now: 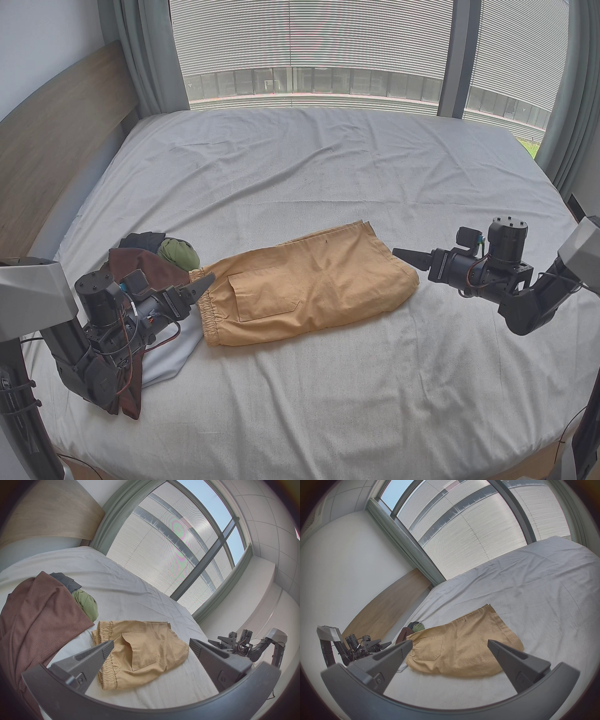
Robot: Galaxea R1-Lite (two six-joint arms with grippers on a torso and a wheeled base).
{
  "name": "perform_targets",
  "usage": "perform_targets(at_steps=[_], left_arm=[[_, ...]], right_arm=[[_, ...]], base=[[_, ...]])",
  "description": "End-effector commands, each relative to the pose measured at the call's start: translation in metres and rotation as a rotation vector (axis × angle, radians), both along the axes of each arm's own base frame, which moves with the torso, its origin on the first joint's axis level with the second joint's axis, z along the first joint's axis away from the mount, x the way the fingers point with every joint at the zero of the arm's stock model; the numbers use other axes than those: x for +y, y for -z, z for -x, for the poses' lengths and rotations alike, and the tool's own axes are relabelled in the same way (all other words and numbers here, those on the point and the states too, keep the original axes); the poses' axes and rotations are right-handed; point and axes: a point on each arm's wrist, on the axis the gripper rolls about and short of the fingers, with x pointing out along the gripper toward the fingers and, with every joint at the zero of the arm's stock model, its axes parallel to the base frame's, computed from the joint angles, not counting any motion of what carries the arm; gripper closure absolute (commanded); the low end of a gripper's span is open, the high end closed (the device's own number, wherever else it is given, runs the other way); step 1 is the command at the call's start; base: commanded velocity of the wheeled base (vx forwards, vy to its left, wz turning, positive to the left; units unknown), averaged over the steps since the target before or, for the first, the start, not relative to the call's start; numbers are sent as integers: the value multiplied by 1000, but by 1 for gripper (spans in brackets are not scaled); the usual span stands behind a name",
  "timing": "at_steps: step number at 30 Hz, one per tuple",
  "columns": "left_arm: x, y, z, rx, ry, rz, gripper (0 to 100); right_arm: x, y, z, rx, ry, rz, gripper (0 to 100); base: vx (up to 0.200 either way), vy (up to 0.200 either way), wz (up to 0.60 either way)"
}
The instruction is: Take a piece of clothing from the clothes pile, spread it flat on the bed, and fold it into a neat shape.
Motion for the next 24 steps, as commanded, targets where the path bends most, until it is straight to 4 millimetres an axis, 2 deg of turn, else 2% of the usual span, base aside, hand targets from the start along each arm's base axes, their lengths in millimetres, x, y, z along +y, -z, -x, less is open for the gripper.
perform_targets(at_steps=[1,2,4,9,11,12,18,24], left_arm=[[-2,3,4,8,13,-19,0],[-2,3,4,8,13,-19,0],[-5,4,6,16,22,-21,0],[-5,5,6,20,23,-21,0],[-5,5,6,20,22,-22,0],[-5,5,6,20,23,-21,0],[-5,4,6,16,20,-22,0],[-4,5,5,20,17,-22,0]], right_arm=[[2,39,-2,74,0,4,0],[2,39,-2,74,0,4,0],[2,53,-1,98,4,-6,0],[1,72,0,155,9,3,0],[1,75,0,160,8,5,0],[0,86,-3,180,17,8,0],[-1,114,-15,217,30,15,0],[-1,132,-24,239,47,22,0]], base=[[0,0,0],[0,0,0],[0,0,0],[0,0,0],[0,0,0],[0,0,0],[0,0,0],[0,0,0]])
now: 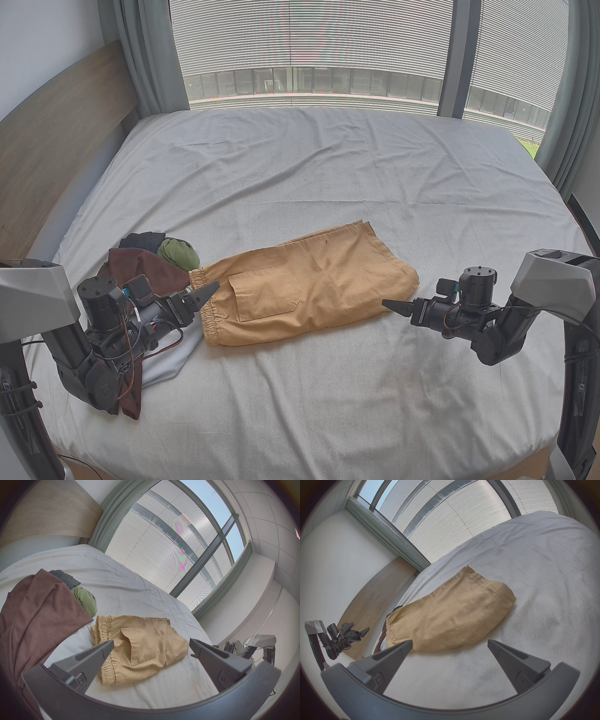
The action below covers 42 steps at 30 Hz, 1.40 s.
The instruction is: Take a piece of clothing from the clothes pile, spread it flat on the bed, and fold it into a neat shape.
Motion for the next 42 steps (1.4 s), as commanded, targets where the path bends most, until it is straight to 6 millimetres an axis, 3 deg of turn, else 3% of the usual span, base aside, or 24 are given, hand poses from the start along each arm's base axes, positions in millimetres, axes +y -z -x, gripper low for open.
perform_targets(at_steps=[1,14,19,32,42], left_arm=[[1,2,-1,5,-3,0,0],[2,2,-1,4,-5,-1,0],[2,2,-1,5,-5,-2,0],[2,3,-1,7,-9,-2,0],[3,3,-2,7,-10,-2,0]], right_arm=[[0,28,-8,47,10,11,0],[9,41,-30,64,25,0,0],[26,53,-40,41,37,15,0],[67,49,-58,-15,12,22,0],[77,51,-64,-30,21,25,0]], base=[[0,0,0],[0,0,0],[0,0,0],[0,0,0],[0,0,0]])
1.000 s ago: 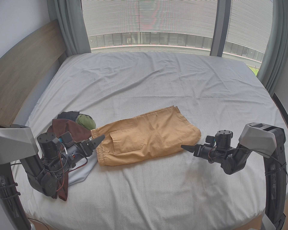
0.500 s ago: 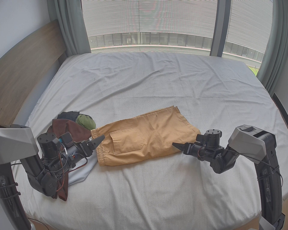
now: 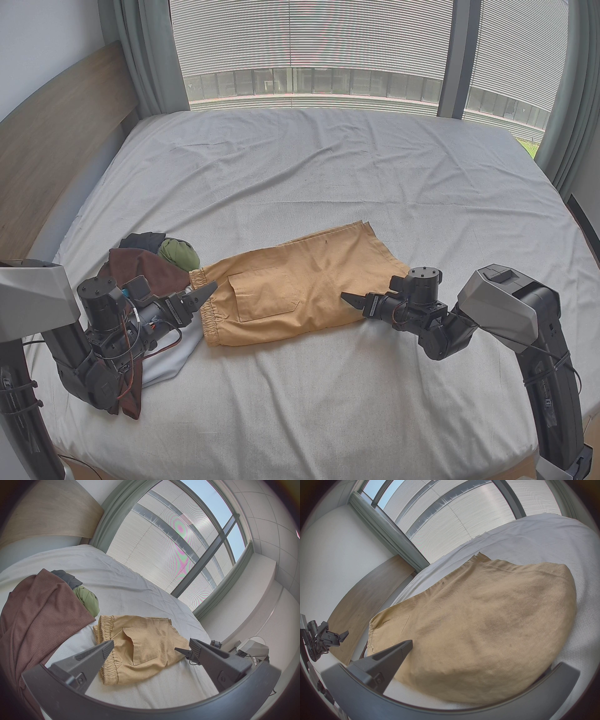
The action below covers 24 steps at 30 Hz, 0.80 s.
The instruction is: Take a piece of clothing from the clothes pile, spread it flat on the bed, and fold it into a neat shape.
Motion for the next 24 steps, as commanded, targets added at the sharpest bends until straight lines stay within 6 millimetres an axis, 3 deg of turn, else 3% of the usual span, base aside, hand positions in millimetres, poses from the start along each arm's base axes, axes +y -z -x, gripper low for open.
perform_targets(at_steps=[1,8,9,24], left_arm=[[0,1,0,2,0,0,0],[-1,1,0,1,0,0,0],[-1,1,0,1,0,0,0],[0,1,0,3,-1,0,0]], right_arm=[[1,6,0,9,-2,2,0],[2,7,0,0,30,13,0],[2,7,1,2,30,13,100],[-1,-8,17,-9,27,14,100]], base=[[0,0,0],[0,0,0],[0,0,0],[0,0,0]])
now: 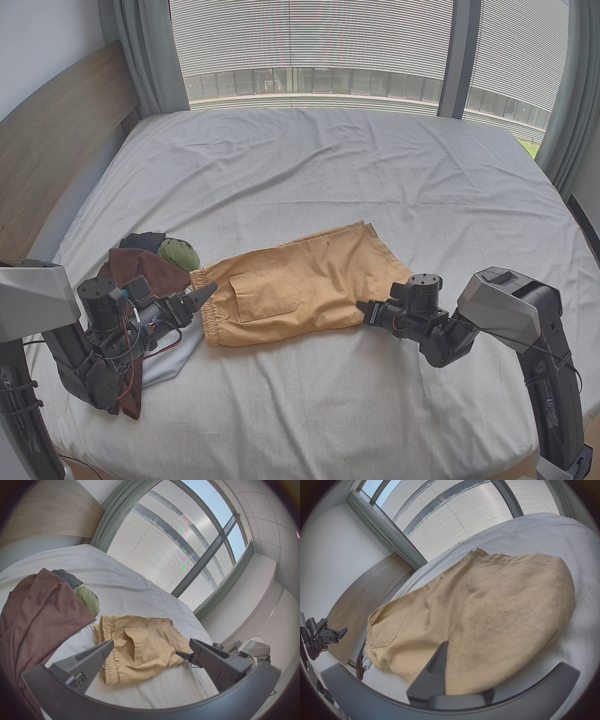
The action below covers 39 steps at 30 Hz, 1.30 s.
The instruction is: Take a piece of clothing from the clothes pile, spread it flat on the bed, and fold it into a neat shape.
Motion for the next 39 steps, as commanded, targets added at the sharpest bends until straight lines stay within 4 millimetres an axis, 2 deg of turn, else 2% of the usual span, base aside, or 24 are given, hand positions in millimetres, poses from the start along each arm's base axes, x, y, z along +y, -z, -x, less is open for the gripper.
perform_targets(at_steps=[1,11,23,25,26,27,29,31,39], left_arm=[[0,0,0,2,2,0,0],[0,0,0,0,2,0,0],[0,-1,0,-1,0,2,0],[0,-1,0,-1,0,2,0],[0,0,0,1,0,2,0],[0,0,0,1,0,2,0],[0,0,0,1,0,2,0],[0,-1,0,-1,0,2,0],[0,-2,1,-5,0,3,0]], right_arm=[[-1,-12,4,-17,0,-4,100],[-6,-23,14,-18,-6,22,100],[-32,-33,53,34,-14,129,100],[-32,-33,53,34,-14,129,100],[-41,-36,66,51,-13,157,100],[-44,-37,69,59,-10,161,100],[-46,-38,74,67,-10,166,100],[-51,-40,92,102,-20,190,100],[-68,-38,141,224,-28,234,100]], base=[[0,0,0],[0,0,0],[0,0,0],[0,0,0],[0,0,0],[0,0,0],[0,0,0],[0,0,0],[0,0,0]])
